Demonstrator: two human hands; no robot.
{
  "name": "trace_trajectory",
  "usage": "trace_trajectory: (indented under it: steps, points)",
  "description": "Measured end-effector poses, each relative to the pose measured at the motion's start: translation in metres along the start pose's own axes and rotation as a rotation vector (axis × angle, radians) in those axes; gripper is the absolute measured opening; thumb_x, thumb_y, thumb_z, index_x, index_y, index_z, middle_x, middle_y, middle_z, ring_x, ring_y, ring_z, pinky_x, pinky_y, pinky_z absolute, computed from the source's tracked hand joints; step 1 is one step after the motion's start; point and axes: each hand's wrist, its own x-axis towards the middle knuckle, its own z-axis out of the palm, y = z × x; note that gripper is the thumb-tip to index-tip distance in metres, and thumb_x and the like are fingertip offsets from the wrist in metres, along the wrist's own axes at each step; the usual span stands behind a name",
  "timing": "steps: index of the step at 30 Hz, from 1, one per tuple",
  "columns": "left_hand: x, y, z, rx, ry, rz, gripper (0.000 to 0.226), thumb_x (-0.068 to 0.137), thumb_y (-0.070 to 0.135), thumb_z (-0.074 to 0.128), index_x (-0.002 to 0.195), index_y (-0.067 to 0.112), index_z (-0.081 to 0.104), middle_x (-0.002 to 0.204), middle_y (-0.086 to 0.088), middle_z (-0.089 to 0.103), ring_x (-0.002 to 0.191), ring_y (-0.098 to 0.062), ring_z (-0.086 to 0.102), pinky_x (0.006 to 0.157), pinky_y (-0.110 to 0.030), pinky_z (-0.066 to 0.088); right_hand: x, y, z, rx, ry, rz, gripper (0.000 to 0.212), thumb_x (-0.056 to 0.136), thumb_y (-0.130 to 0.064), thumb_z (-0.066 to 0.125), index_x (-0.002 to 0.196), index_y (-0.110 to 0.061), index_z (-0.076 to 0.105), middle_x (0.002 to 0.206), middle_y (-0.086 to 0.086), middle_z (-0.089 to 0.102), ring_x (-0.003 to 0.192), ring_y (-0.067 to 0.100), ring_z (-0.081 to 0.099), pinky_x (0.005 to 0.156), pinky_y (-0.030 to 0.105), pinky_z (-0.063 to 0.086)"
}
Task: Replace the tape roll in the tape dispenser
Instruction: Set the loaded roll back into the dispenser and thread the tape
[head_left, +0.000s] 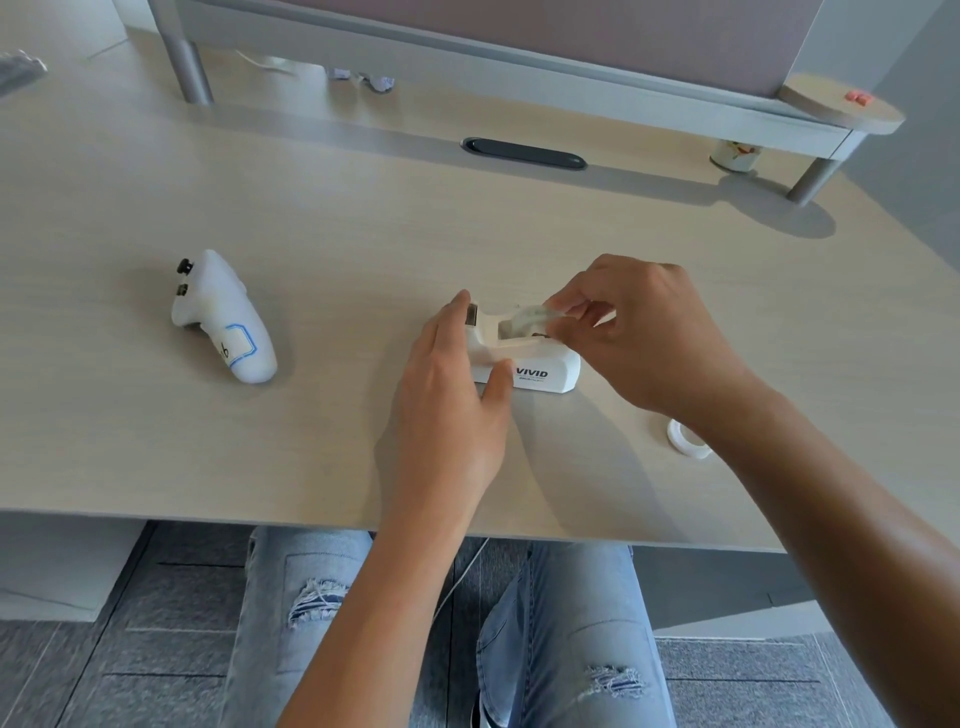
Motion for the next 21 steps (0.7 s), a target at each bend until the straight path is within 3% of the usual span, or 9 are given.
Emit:
trace_trajectory:
  steps: [2, 6, 10, 15, 17, 21]
  points:
    - [0.000, 0.001, -0.001, -0.001, -0.007, -0.004, 0.067, 0.095, 0.021, 0.069, 0.156, 0.021, 0.041, 0.149, 0.003, 0.056, 0.135, -0.021, 0.055, 0.109, -0.038, 0.048, 0.001, -0.002, 0.000, -0.021, 0.000, -0.001, 0.009, 0.089, -0.017, 0.077, 0.097, -0.019, 0.082, 0.089, -0.001, 0.073, 0.078, 0.016, 0.069, 0.077, 0.028, 0.055]
    - [0.001, 0.003, -0.003, -0.007, -0.015, -0.005, 0.067, 0.095, 0.021, 0.070, 0.156, 0.020, 0.042, 0.148, 0.001, 0.058, 0.134, -0.022, 0.056, 0.107, -0.038, 0.048, 0.005, -0.006, -0.003, -0.057, -0.045, -0.005, 0.011, 0.090, -0.019, 0.076, 0.099, -0.019, 0.082, 0.091, -0.002, 0.073, 0.079, 0.013, 0.067, 0.071, 0.013, 0.047]
    - [-0.001, 0.004, -0.005, -0.024, -0.037, -0.033, 0.067, 0.096, 0.024, 0.068, 0.156, 0.026, 0.040, 0.150, 0.008, 0.056, 0.135, -0.017, 0.054, 0.104, -0.038, 0.049, 0.010, -0.011, -0.006, -0.108, -0.101, -0.013, 0.012, 0.092, -0.021, 0.070, 0.098, -0.022, 0.081, 0.092, -0.005, 0.071, 0.083, 0.016, 0.065, 0.079, 0.028, 0.052]
    - [-0.002, 0.012, -0.008, -0.088, -0.040, -0.053, 0.070, 0.092, 0.031, 0.070, 0.155, 0.026, 0.041, 0.153, 0.009, 0.052, 0.139, -0.013, 0.049, 0.105, -0.032, 0.044, 0.009, -0.008, -0.005, -0.097, -0.112, 0.026, 0.013, 0.093, -0.023, 0.068, 0.101, -0.021, 0.079, 0.091, -0.007, 0.065, 0.083, 0.015, 0.061, 0.078, 0.027, 0.047]
    - [-0.001, 0.015, -0.006, -0.064, 0.015, 0.014, 0.059, 0.091, 0.027, 0.071, 0.146, 0.019, 0.052, 0.155, -0.001, 0.050, 0.143, -0.019, 0.045, 0.108, -0.032, 0.041, 0.004, -0.008, -0.001, -0.063, -0.068, 0.041, 0.014, 0.092, -0.022, 0.070, 0.102, -0.020, 0.079, 0.092, -0.005, 0.066, 0.084, 0.018, 0.065, 0.079, 0.032, 0.053]
    - [0.013, 0.019, -0.004, 0.035, 0.078, 0.040, 0.022, 0.094, 0.020, 0.062, 0.106, 0.006, 0.074, 0.147, -0.014, 0.057, 0.147, -0.029, 0.041, 0.116, -0.035, 0.036, -0.005, -0.007, 0.006, -0.005, 0.011, 0.071, 0.013, 0.091, -0.027, 0.072, 0.102, -0.026, 0.079, 0.093, -0.005, 0.068, 0.084, 0.015, 0.070, 0.080, 0.042, 0.059]
